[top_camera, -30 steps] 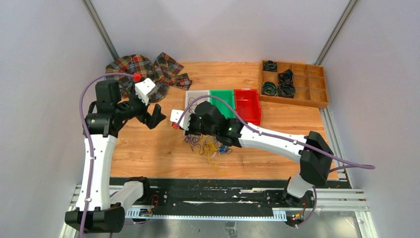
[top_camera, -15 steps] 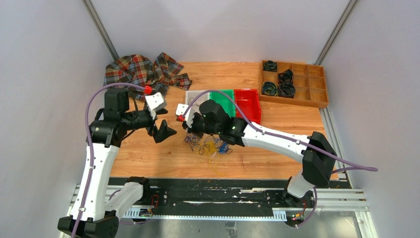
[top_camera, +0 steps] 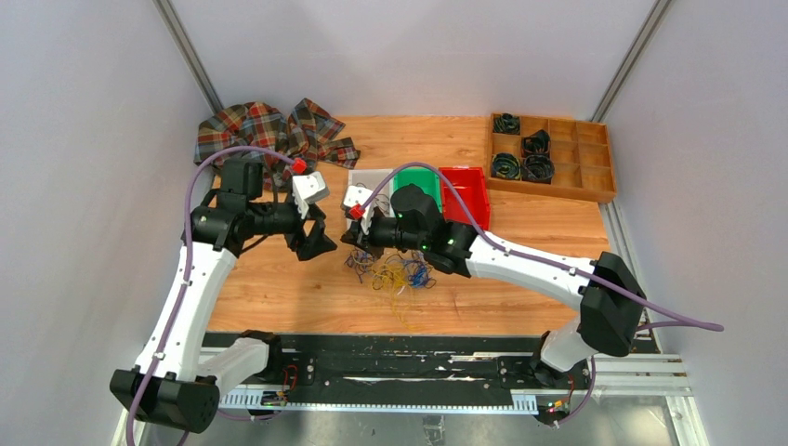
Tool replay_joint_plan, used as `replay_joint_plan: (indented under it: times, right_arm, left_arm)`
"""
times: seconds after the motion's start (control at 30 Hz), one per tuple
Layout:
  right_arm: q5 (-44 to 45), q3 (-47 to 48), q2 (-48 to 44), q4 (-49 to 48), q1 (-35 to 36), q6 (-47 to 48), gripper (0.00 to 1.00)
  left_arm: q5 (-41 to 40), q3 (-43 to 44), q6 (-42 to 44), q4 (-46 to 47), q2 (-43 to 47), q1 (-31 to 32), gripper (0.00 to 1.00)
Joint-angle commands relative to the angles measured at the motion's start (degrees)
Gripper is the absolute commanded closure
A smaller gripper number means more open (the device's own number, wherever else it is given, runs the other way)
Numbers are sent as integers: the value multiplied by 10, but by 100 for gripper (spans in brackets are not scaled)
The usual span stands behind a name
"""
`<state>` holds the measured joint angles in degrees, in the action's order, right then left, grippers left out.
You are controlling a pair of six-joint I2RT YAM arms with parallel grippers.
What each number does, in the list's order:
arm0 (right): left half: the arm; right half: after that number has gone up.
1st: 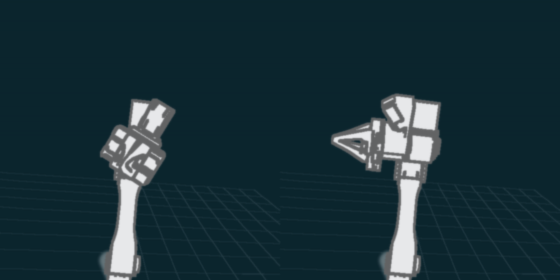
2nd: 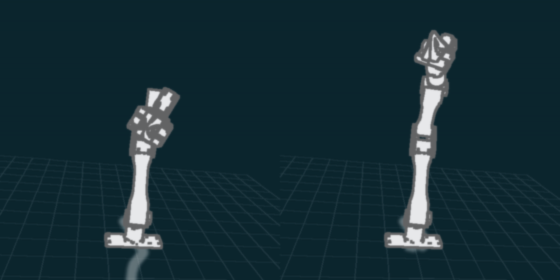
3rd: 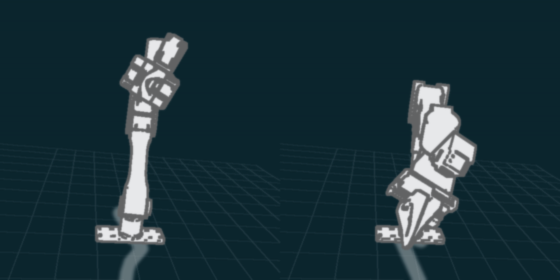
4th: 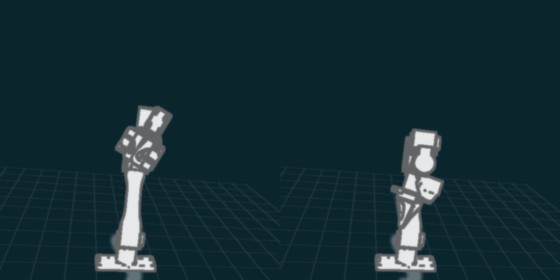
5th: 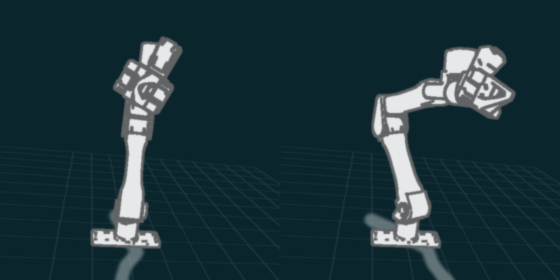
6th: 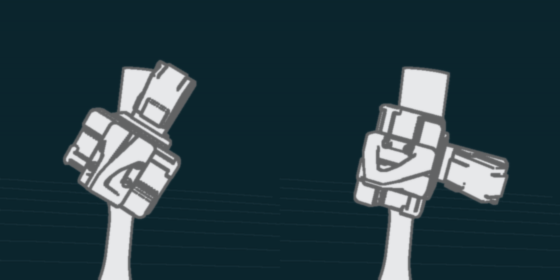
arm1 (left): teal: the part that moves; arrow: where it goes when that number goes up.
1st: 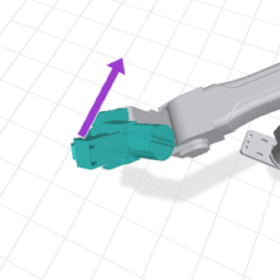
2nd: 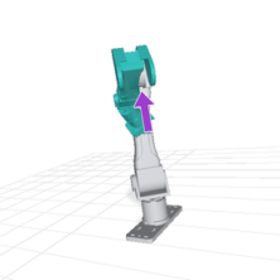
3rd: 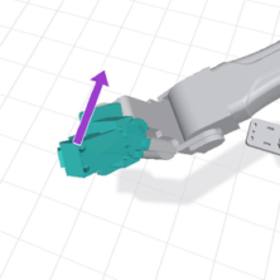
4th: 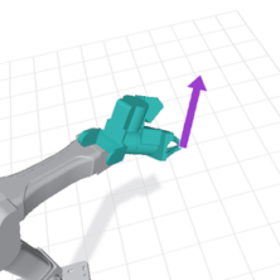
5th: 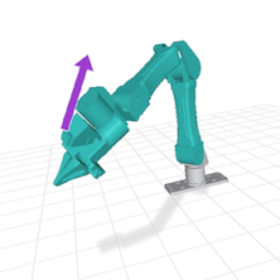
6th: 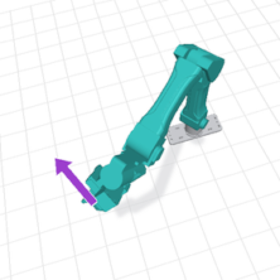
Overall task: Untangle the cables
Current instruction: Untie the cable.
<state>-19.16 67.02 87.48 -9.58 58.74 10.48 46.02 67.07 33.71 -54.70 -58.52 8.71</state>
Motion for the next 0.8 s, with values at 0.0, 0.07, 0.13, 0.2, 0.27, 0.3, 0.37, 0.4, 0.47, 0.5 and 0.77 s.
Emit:
replay_joint_plan:
  times: [0.0,0.07,0.13,0.2,0.27,0.3,0.37,0.4,0.47,0.5,0.77]
  right_arm:
    - [-21,-8,-15,-36,-6,-22,99]
    - [-23,-8,-17,-35,-7,-23,99]
    - [-22,-11,-20,-35,-8,-27,99]
    - [-25,-21,-27,-43,-15,-39,99]
    - [-37,-36,-35,-63,-24,-62,99]
    - [-41,-44,-39,-73,-29,-72,99]
    - [-48,-56,-43,-97,-39,-97,95]
    - [-52,-62,-43,-110,-46,-113,90]
    - [-62,-74,-41,-152,-57,-148,82]
    - [-66,-80,-38,-169,-60,-160,78]
    - [-70,-96,0,-250,-61,-239,66]
  left_arm:
    - [15,15,-8,-1,-9,20,26]
    - [15,17,-7,-1,-13,24,36]
    - [9,21,-10,-1,-16,25,49]
    - [-2,26,-7,-2,-15,25,64]
    - [-8,33,-5,-2,-13,26,79]
    - [-9,39,-6,-1,-13,27,85]
    - [-10,59,-17,-1,-20,34,91]
    - [-12,69,-28,-1,-24,39,92]
    - [-14,89,-56,-2,-33,51,95]
    - [-18,97,-67,-1,-36,57,96]
    - [-31,187,-133,-1,-54,72,99]
